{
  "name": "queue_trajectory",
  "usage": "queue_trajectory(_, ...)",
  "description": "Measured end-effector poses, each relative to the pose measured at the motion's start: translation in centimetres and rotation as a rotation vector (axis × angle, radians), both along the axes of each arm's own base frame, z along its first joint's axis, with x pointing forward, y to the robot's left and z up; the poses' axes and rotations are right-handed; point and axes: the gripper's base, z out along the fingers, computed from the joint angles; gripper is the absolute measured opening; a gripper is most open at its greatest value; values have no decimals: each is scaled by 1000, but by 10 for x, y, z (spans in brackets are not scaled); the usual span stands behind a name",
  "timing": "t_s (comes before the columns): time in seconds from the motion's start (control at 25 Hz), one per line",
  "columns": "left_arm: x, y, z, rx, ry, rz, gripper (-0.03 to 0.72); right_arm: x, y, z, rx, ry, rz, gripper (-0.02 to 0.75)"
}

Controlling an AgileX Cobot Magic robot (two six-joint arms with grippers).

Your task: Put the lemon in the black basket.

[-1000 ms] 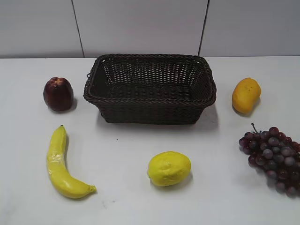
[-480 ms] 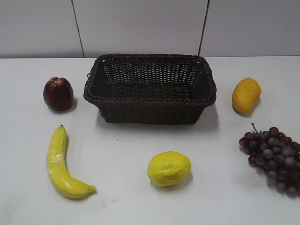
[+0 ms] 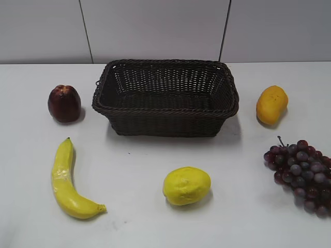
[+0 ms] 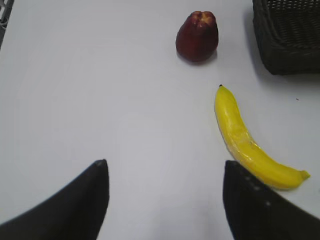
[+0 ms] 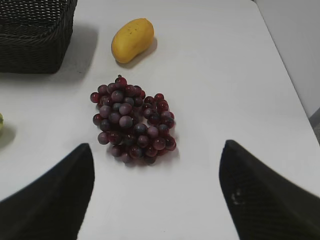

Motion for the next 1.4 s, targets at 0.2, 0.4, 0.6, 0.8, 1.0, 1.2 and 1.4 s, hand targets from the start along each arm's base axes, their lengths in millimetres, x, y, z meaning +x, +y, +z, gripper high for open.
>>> queue_trajectory(0.2, 45, -4, 16, 30, 64, -56, 527, 0, 0, 0, 0, 0, 0, 589)
queue_trajectory(0.4, 87, -12, 36, 36, 90, -156, 526, 0, 0, 0, 0, 0, 0, 589)
queue_trajectory(0.6, 120, -33, 49, 51, 115, -274, 526, 0, 0, 0, 0, 0, 0, 589)
queue_trajectory(0.8, 140, -75, 50, 108, 150, -451, 526, 0, 0, 0, 0, 0, 0, 589)
queue_trajectory(1.0, 147, -129, 40, 195, 179, -641, 530, 0, 0, 0, 0, 0, 0, 589)
queue_trajectory(1.2, 142, -190, 15, 293, 255, -838, 567, 0, 0, 0, 0, 0, 0, 589)
queue_trajectory(1.4, 133, -248, -21, 361, 340, -991, 585, 0, 0, 0, 0, 0, 0, 589)
